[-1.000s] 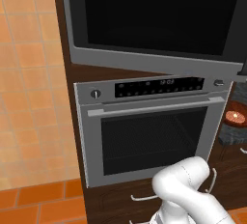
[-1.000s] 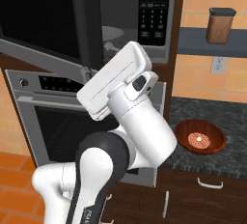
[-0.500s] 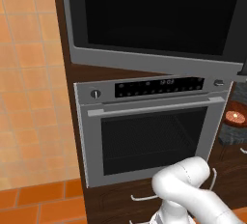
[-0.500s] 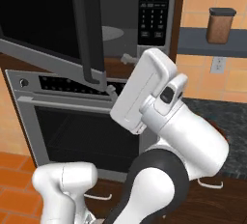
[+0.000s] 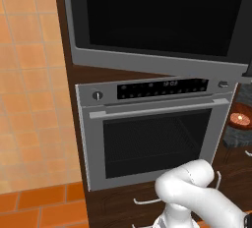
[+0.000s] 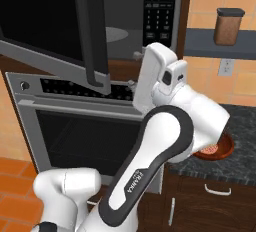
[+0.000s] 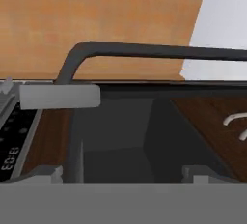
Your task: Open the microwave, place the bowl with waffle inside the microwave, then close the microwave door and turn it on.
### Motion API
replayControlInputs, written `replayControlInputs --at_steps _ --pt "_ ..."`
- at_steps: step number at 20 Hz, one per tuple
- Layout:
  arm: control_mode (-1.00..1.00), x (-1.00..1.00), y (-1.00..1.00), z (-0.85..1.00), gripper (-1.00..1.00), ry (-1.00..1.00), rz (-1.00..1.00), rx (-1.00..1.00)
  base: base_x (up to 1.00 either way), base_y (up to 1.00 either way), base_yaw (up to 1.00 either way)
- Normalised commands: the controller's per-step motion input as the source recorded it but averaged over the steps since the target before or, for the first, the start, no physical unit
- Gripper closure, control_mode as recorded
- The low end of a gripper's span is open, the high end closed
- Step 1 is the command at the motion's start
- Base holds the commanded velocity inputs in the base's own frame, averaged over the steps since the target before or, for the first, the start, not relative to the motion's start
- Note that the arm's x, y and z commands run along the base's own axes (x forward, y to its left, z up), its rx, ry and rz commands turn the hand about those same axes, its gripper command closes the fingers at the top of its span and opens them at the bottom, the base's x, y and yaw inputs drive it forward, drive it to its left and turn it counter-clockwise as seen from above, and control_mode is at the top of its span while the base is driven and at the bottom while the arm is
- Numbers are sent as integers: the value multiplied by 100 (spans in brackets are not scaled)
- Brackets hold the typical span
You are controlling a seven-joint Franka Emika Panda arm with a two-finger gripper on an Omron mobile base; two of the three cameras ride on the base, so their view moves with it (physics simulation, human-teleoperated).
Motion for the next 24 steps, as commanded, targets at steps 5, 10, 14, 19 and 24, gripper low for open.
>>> replayControlInputs --at_steps 5,10,14,19,24 --pt "-100 61 -7 -39 -100 0 -12 -1 0 0 0" --pt "-100 73 9 -32 -100 0 -5 -1 0 0 0" --pt "-100 12 15 -18 -100 -3 -2 0 0 0 0" --pt "-100 -1 28 0 -100 -1 3 -2 0 0 0" --pt "-100 3 59 1 -100 0 7 -3 0 0 0"
